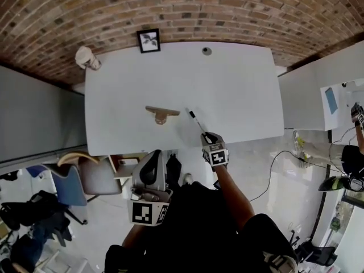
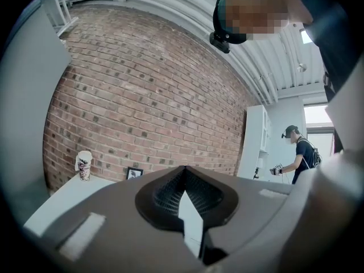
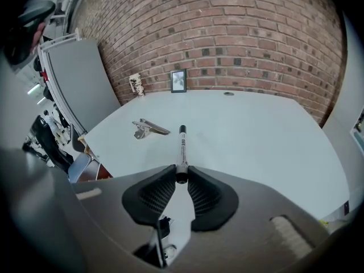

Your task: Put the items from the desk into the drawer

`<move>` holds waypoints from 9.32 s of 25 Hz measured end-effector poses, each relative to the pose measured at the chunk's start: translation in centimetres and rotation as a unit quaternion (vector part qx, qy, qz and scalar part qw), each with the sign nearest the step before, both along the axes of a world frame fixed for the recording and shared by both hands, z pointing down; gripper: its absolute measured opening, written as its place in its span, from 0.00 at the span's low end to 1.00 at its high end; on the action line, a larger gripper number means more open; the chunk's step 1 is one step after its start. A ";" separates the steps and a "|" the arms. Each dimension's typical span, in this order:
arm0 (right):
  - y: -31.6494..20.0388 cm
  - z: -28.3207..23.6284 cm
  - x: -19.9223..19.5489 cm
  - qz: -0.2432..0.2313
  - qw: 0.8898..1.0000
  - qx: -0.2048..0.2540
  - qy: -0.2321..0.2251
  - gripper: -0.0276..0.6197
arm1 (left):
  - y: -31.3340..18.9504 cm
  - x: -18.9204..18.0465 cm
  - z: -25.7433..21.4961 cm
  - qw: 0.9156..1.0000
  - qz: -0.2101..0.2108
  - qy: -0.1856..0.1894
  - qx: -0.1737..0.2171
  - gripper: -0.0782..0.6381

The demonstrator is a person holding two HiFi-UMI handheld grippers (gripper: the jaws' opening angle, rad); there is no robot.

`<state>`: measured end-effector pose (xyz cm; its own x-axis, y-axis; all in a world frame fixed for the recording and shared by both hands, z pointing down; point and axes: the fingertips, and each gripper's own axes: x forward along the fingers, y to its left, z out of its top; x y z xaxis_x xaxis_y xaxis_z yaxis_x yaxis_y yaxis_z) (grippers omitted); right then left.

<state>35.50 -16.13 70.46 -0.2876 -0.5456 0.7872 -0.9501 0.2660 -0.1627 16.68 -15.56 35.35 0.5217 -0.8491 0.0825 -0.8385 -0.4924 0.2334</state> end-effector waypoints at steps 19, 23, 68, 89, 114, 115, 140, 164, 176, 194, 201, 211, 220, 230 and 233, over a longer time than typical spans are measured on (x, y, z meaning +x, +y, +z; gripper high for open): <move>11.8 -6.8 -1.5 -0.066 0.994 0.085 -0.026 0.15 | 16.7 -0.2 -3.2 0.997 -0.058 -0.012 0.054 0.14; 14.6 -8.4 -3.2 -0.090 0.990 0.100 -0.033 0.15 | 20.1 -1.4 -3.7 0.995 -0.082 -0.014 0.053 0.14; 21.0 -9.5 -35.7 -0.269 0.957 0.102 -0.027 0.15 | 29.7 -31.5 -0.9 0.973 -0.228 0.014 0.038 0.14; 13.9 6.5 -38.3 -0.308 0.951 -0.015 0.021 0.15 | 19.9 -33.7 5.4 0.967 -0.254 0.013 -0.007 0.14; 12.8 24.6 -36.9 -0.288 0.945 -0.142 0.070 0.15 | 15.4 -33.1 16.8 0.960 -0.260 0.003 -0.106 0.14; 13.1 25.2 -36.7 -0.287 0.943 -0.150 0.074 0.15 | 15.3 -33.0 17.0 0.960 -0.260 0.002 -0.108 0.14; 13.5 23.6 -36.0 -0.270 0.950 -0.139 0.073 0.15 | 17.5 -32.7 16.5 0.959 -0.262 0.010 -0.103 0.14; 16.4 -17.9 -33.6 -0.158 0.963 0.193 -0.098 0.05 | 23.1 -29.1 4.3 0.987 -0.158 0.010 0.020 0.14; 21.3 -31.4 -27.4 -0.128 0.931 0.320 -0.123 0.05 | 21.9 -24.1 0.0 0.991 -0.127 0.008 0.042 0.14; 17.4 -31.0 -22.0 -0.059 0.933 0.333 -0.125 0.30 | 20.3 -21.4 -0.9 0.993 -0.108 -0.006 0.046 0.14; 12.4 -29.5 -19.5 -0.042 0.939 0.315 -0.130 0.30 | 19.4 -20.1 -1.4 0.993 -0.109 -0.003 0.040 0.14; 4.2 -25.1 -17.8 -0.051 0.952 0.286 -0.096 0.30 | 16.5 -18.4 -1.3 0.994 -0.105 0.008 0.020 0.14; -1.6 -17.5 -17.7 -0.083 0.969 0.227 -0.046 0.30 | 12.9 -16.9 -1.1 0.994 -0.107 0.012 0.007 0.14; -6.6 -6.0 -16.8 -0.140 0.978 0.149 0.047 0.30 | 9.7 -16.0 0.3 0.993 -0.113 0.008 -0.009 0.14; -7.4 -3.5 -16.8 -0.159 0.977 0.123 0.075 0.30 | 9.2 -15.9 0.8 0.993 -0.118 0.007 -0.019 0.14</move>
<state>18.72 -23.54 66.99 -0.3638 -0.6263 0.6895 -0.8217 0.5644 0.0790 0.75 -6.39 36.12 0.3090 -0.9446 0.1109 -0.9263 -0.2725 0.2600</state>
